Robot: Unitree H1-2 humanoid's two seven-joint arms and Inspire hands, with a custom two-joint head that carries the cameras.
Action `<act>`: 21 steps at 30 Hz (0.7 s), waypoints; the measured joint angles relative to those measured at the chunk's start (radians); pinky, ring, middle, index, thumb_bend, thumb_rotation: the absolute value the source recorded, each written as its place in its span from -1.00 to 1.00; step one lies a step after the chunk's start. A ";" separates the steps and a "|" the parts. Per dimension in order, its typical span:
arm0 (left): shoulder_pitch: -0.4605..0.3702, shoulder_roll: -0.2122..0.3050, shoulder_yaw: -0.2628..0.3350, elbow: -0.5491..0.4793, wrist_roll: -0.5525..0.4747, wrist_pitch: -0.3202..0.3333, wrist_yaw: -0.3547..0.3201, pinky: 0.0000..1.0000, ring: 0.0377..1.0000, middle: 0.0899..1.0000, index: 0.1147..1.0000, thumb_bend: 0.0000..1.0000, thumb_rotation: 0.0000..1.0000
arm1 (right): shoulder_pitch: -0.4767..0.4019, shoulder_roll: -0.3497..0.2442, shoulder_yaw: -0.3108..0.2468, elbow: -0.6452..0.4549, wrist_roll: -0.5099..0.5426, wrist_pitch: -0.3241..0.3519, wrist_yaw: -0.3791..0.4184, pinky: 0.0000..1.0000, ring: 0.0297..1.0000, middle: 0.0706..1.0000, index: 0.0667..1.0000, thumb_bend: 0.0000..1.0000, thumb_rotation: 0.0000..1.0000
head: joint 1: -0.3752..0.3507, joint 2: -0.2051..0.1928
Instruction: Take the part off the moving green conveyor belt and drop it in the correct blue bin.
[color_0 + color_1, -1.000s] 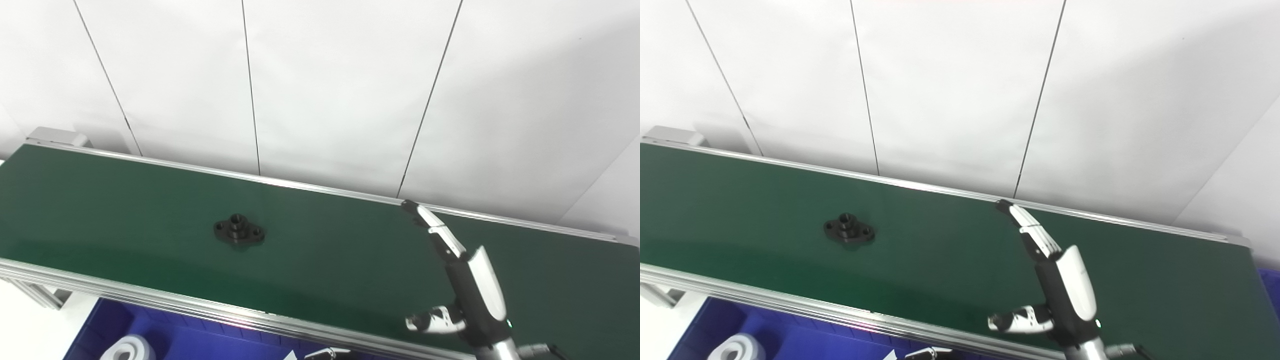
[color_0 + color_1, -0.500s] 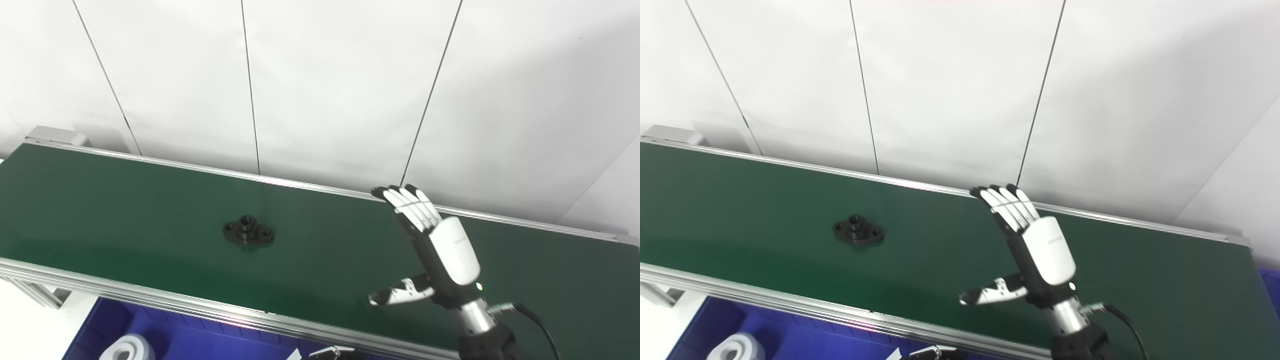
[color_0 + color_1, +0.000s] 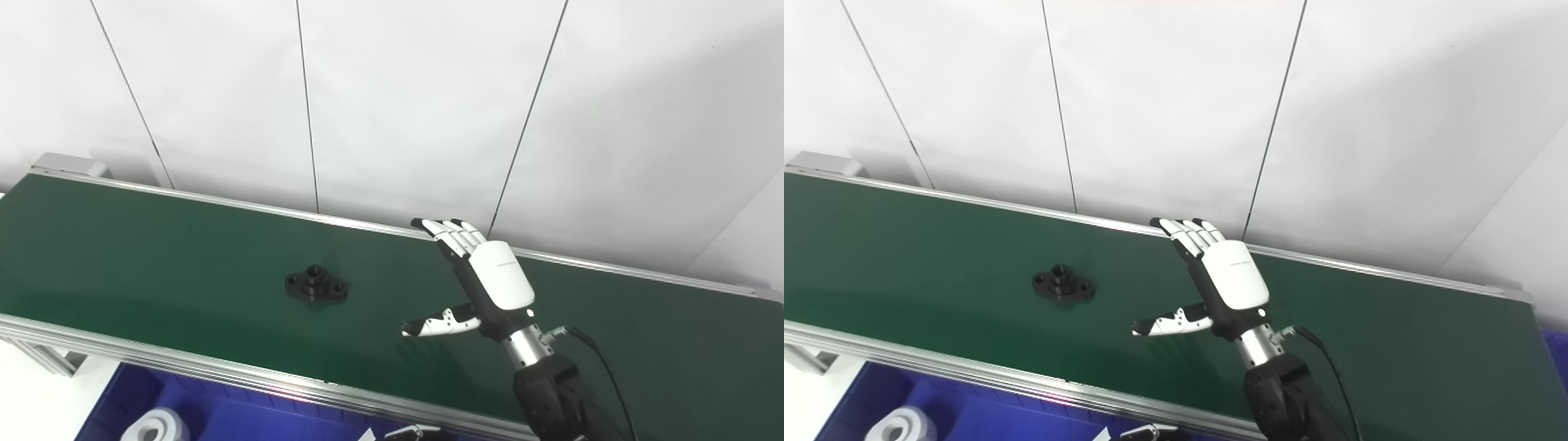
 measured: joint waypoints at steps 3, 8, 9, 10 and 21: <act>0.000 -0.003 0.000 0.000 -0.001 0.000 0.001 0.39 0.57 0.60 0.47 0.72 0.80 | -0.016 0.018 0.006 0.032 0.000 0.007 0.005 0.83 0.76 0.71 0.76 0.75 0.68 | 0.002 0.000; -0.001 -0.003 -0.005 0.000 0.000 0.000 0.001 0.40 0.58 0.62 0.49 0.71 0.79 | -0.037 0.047 0.021 0.074 -0.003 0.032 0.010 0.83 0.73 0.68 0.75 0.75 0.64 | 0.002 0.000; -0.001 -0.004 -0.005 0.000 -0.001 0.000 0.001 0.40 0.59 0.62 0.49 0.70 0.79 | -0.040 0.050 0.026 0.081 -0.003 0.036 0.010 0.83 0.73 0.68 0.75 0.75 0.64 | 0.002 0.000; -0.001 -0.003 -0.005 0.000 -0.002 0.000 0.001 0.40 0.59 0.62 0.49 0.70 0.78 | -0.046 0.055 0.031 0.094 -0.005 0.042 0.010 0.81 0.71 0.66 0.74 0.76 0.62 | 0.002 0.000; -0.001 -0.007 -0.005 0.000 -0.001 0.000 0.002 0.38 0.56 0.60 0.46 0.73 0.79 | -0.099 0.081 0.083 0.223 -0.045 0.064 0.002 0.73 0.68 0.64 0.76 0.77 0.58 | 0.020 0.005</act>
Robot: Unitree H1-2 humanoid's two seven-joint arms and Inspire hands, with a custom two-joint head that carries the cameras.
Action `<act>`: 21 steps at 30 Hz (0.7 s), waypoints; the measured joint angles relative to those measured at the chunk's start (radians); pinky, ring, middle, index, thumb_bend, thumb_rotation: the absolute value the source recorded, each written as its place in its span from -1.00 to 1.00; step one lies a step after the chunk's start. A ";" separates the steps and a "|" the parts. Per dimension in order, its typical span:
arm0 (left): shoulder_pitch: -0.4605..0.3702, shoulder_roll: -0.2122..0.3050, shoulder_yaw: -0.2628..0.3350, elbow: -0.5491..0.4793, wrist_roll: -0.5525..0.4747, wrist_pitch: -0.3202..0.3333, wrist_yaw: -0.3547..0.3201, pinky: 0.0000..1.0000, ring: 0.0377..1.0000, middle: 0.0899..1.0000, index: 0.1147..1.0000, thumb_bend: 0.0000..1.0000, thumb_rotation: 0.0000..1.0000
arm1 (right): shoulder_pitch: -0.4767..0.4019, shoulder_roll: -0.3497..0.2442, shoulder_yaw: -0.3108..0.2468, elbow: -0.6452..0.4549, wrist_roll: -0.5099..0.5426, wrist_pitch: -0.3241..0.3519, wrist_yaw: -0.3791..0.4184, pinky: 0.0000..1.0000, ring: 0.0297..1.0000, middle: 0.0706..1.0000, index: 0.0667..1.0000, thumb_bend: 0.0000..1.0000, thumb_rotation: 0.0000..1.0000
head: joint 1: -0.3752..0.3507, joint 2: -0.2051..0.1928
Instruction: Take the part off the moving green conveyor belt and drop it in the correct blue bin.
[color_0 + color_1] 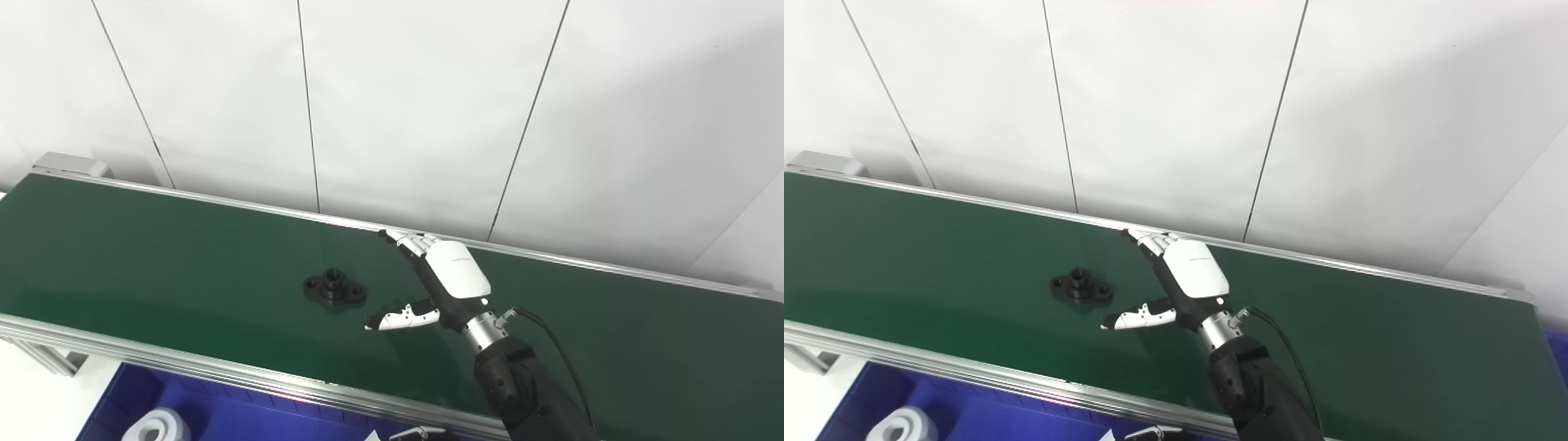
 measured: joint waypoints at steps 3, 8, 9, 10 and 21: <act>0.000 -0.001 -0.004 0.000 0.001 0.000 0.003 0.39 0.57 0.61 0.47 0.72 0.78 | -0.013 0.009 0.020 0.020 -0.026 0.004 -0.006 0.72 0.68 0.63 0.75 0.75 0.54 | 0.003 0.003; 0.001 -0.002 -0.008 0.000 -0.001 0.000 0.003 0.38 0.56 0.60 0.47 0.69 0.75 | -0.034 0.019 0.051 0.042 -0.065 0.026 -0.022 0.68 0.64 0.59 0.72 0.75 0.49 | 0.008 0.006; 0.001 -0.003 -0.009 -0.001 -0.001 0.000 0.003 0.38 0.56 0.60 0.47 0.68 0.75 | -0.039 0.021 0.059 0.055 -0.072 0.028 -0.027 0.67 0.64 0.59 0.71 0.75 0.48 | 0.011 0.008; 0.002 -0.004 -0.011 -0.001 -0.001 0.000 0.003 0.38 0.56 0.60 0.47 0.67 0.75 | -0.041 0.022 0.064 0.065 -0.076 0.029 -0.030 0.65 0.63 0.59 0.70 0.76 0.45 | 0.012 0.009; 0.007 -0.010 -0.028 -0.005 0.002 0.000 0.024 0.39 0.56 0.60 0.48 0.65 0.77 | -0.063 0.034 0.102 0.134 -0.107 0.050 -0.067 0.59 0.57 0.53 0.68 0.77 0.41 | 0.022 0.017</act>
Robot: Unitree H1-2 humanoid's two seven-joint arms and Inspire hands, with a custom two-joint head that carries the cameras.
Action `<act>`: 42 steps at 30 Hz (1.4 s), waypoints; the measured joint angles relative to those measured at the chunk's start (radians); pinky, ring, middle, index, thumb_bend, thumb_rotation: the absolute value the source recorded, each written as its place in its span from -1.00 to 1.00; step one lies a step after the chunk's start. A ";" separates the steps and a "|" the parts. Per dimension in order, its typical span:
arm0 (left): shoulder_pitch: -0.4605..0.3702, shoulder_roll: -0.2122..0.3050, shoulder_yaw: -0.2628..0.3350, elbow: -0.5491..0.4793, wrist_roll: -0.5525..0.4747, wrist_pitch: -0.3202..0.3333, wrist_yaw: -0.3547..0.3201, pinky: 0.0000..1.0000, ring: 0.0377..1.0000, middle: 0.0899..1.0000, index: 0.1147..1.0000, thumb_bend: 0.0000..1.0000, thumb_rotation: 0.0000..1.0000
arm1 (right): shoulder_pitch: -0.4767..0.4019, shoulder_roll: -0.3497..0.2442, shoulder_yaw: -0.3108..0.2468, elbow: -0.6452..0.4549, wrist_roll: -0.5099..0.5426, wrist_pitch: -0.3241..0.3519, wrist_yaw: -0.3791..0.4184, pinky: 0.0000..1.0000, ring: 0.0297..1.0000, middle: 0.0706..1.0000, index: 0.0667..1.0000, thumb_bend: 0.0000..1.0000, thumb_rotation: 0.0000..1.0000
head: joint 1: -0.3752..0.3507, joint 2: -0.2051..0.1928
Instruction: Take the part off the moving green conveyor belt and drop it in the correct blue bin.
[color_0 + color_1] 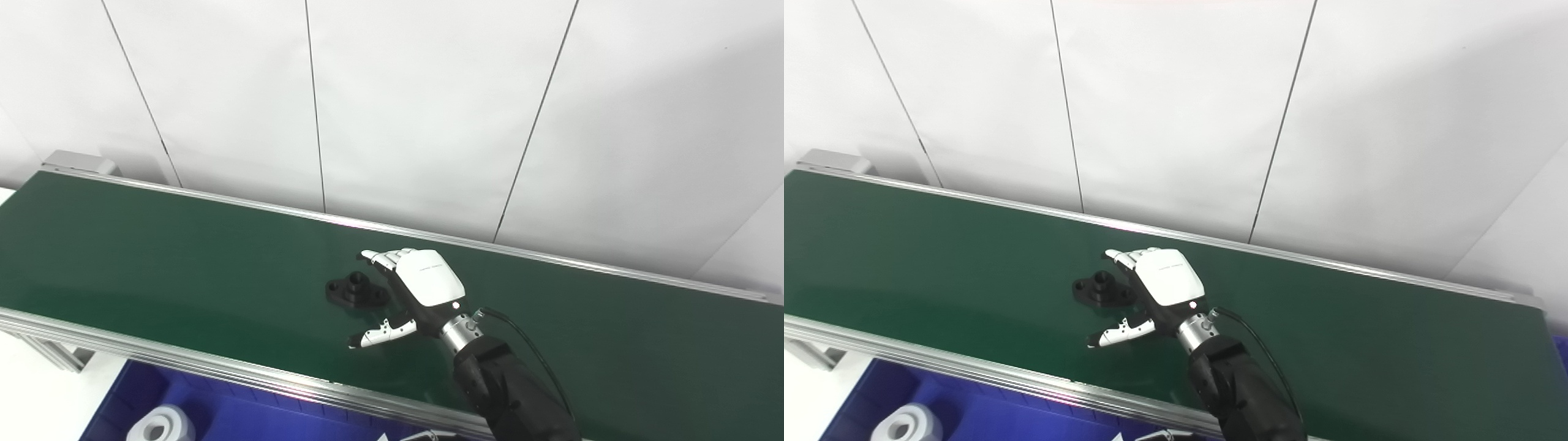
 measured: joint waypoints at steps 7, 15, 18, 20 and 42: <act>0.002 0.000 -0.004 -0.003 0.000 0.000 0.003 0.39 0.56 0.61 0.47 0.69 0.77 | -0.008 0.000 0.008 0.025 0.001 0.010 -0.005 0.57 0.56 0.54 0.69 0.75 0.40 | 0.005 0.005; 0.004 0.000 -0.004 -0.007 0.021 0.000 0.011 0.39 0.57 0.61 0.49 0.69 0.80 | -0.050 -0.003 0.008 0.074 0.007 0.011 -0.003 0.52 0.52 0.55 0.71 0.76 0.39 | 0.003 0.006; 0.005 0.000 -0.004 -0.008 0.020 0.000 0.011 0.40 0.57 0.61 0.48 0.71 0.77 | -0.058 -0.006 0.008 0.082 0.011 0.011 -0.003 0.53 0.52 0.55 0.72 0.75 0.37 | -0.001 0.008; 0.005 0.000 -0.003 -0.008 0.019 0.000 0.011 0.40 0.57 0.61 0.48 0.71 0.78 | -0.065 -0.009 0.007 0.088 0.012 0.012 -0.002 0.53 0.52 0.54 0.72 0.74 0.36 | -0.003 0.008; 0.014 0.003 -0.001 -0.019 0.003 0.000 0.010 0.41 0.58 0.62 0.49 0.72 0.80 | -0.113 -0.039 0.052 0.130 -0.016 0.132 0.045 -0.03 0.07 0.21 0.48 0.60 -0.26 | -0.009 0.023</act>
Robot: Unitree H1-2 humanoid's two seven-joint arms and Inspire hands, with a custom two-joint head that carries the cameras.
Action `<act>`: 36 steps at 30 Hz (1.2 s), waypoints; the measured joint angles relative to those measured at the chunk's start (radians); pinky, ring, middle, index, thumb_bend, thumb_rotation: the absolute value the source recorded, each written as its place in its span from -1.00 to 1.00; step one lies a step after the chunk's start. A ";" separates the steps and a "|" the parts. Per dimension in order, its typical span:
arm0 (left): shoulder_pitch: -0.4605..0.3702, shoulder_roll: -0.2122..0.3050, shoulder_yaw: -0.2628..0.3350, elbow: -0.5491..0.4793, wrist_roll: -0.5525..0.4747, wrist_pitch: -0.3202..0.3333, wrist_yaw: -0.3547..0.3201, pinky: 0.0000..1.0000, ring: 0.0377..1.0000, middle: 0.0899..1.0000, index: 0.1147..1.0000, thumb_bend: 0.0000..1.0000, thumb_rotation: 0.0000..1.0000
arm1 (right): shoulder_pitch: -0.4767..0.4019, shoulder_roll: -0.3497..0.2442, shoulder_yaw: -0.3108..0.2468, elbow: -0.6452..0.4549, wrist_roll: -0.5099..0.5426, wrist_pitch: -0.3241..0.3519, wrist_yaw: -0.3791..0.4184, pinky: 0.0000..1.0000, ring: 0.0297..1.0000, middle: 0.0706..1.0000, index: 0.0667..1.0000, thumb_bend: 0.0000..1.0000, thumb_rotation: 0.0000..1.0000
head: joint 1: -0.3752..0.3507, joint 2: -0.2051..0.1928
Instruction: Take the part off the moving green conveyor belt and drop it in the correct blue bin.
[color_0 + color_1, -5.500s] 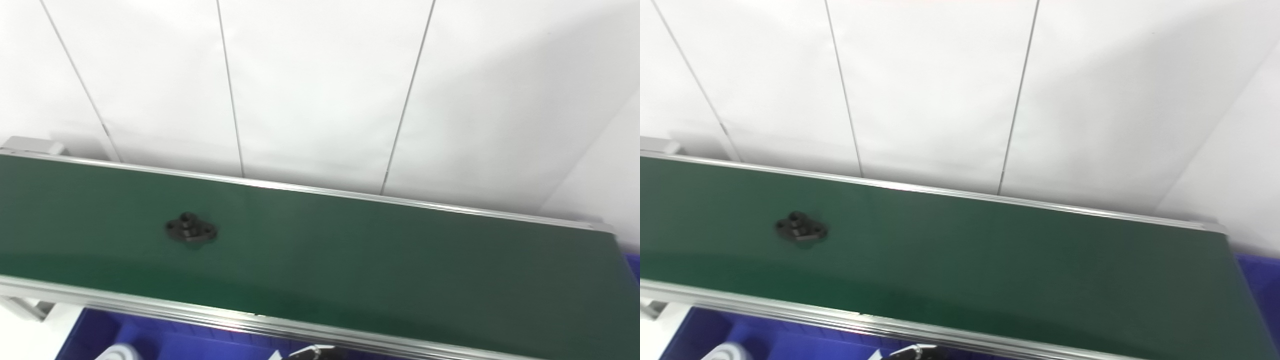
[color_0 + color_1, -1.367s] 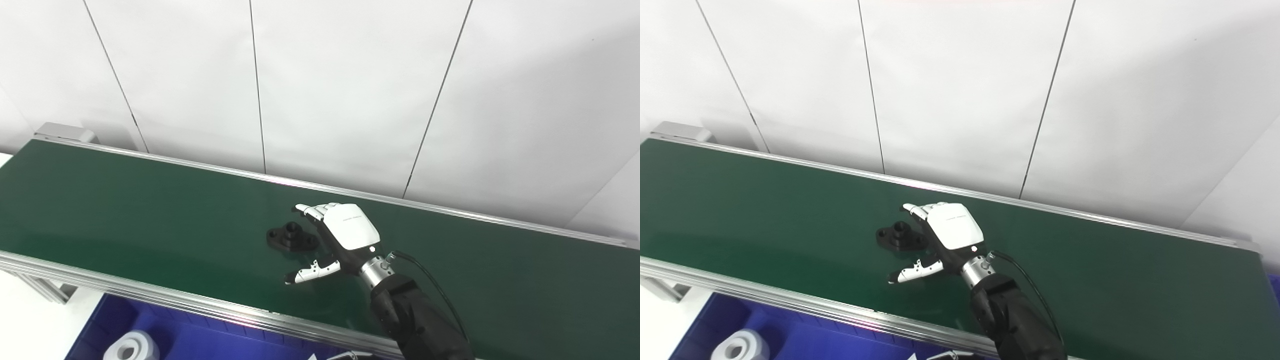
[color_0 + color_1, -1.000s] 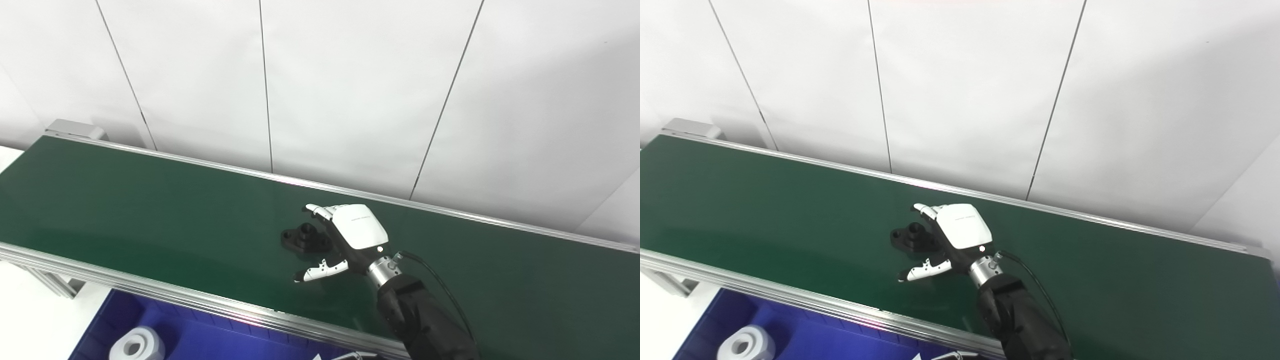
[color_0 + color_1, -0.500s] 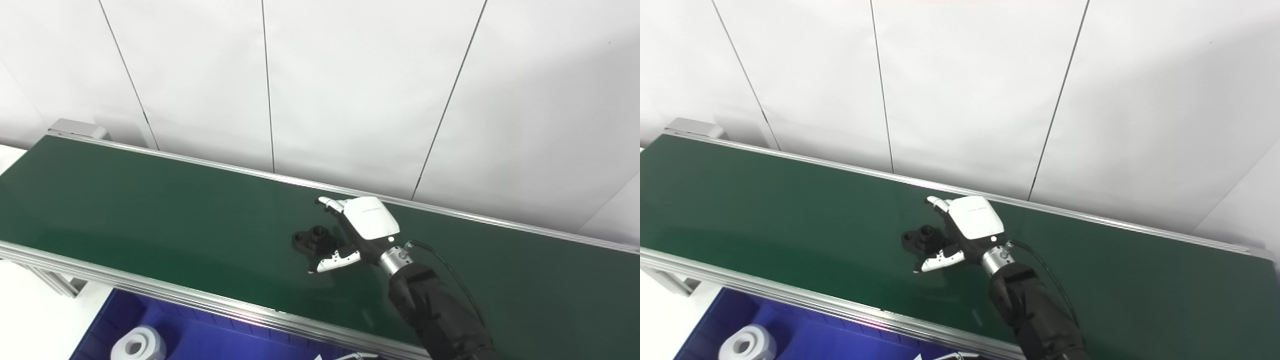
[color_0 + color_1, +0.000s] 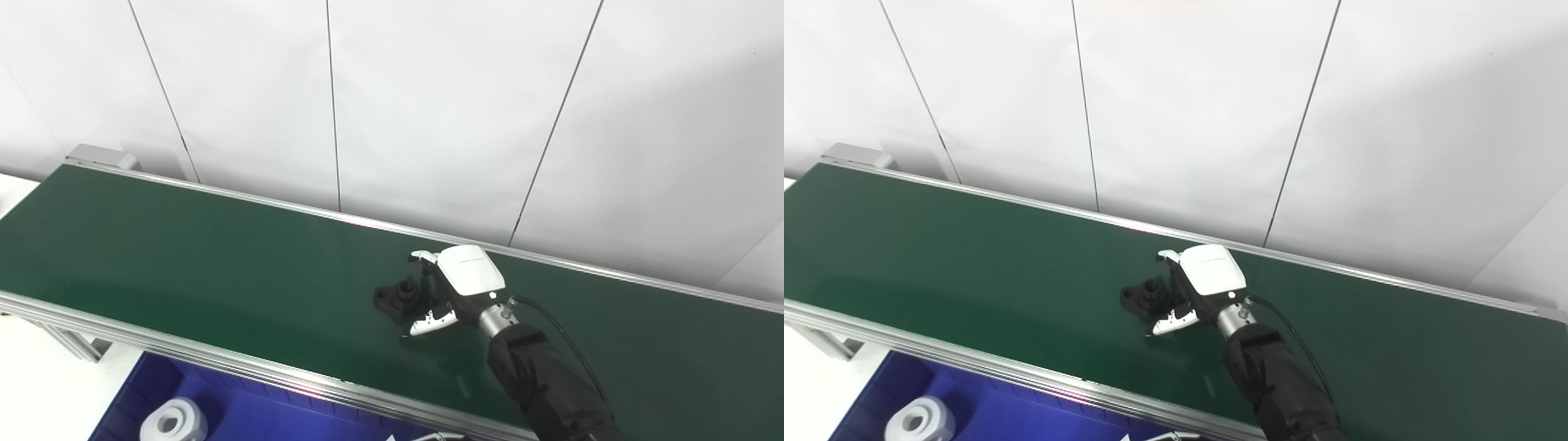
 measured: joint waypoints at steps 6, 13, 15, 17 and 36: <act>0.004 0.001 0.000 -0.008 0.016 0.000 0.000 0.42 0.59 0.62 0.50 0.72 0.80 | -0.007 0.001 0.015 -0.001 0.008 0.027 0.019 -0.10 0.07 0.20 0.40 0.59 -0.12 | 0.005 0.008; 0.005 0.000 0.001 -0.009 0.017 0.000 -0.001 0.42 0.59 0.63 0.50 0.69 0.78 | -0.013 0.003 0.020 0.007 0.038 0.038 0.034 -0.47 -0.36 -0.12 0.08 0.28 -0.80 | 0.012 0.012; 0.006 0.000 0.001 -0.009 0.017 0.000 -0.001 0.42 0.59 0.63 0.50 0.69 0.78 | -0.016 0.010 0.020 0.010 0.058 0.038 0.034 -0.49 -0.38 -0.19 0.02 0.14 -0.92 | 0.012 0.015; 0.006 0.000 0.001 -0.010 0.019 0.000 -0.001 0.42 0.59 0.63 0.50 0.69 0.78 | -0.022 0.019 0.023 0.009 0.069 0.038 0.042 -0.46 -0.31 -0.23 -0.01 0.07 -0.98 | 0.012 0.015; 0.013 -0.001 0.010 -0.015 0.026 0.001 -0.002 0.46 0.60 0.63 0.50 0.68 0.71 | -0.114 -0.027 0.224 -0.218 -0.078 0.253 0.543 -0.07 0.09 -0.06 -0.11 0.05 -1.00 | 0.003 0.031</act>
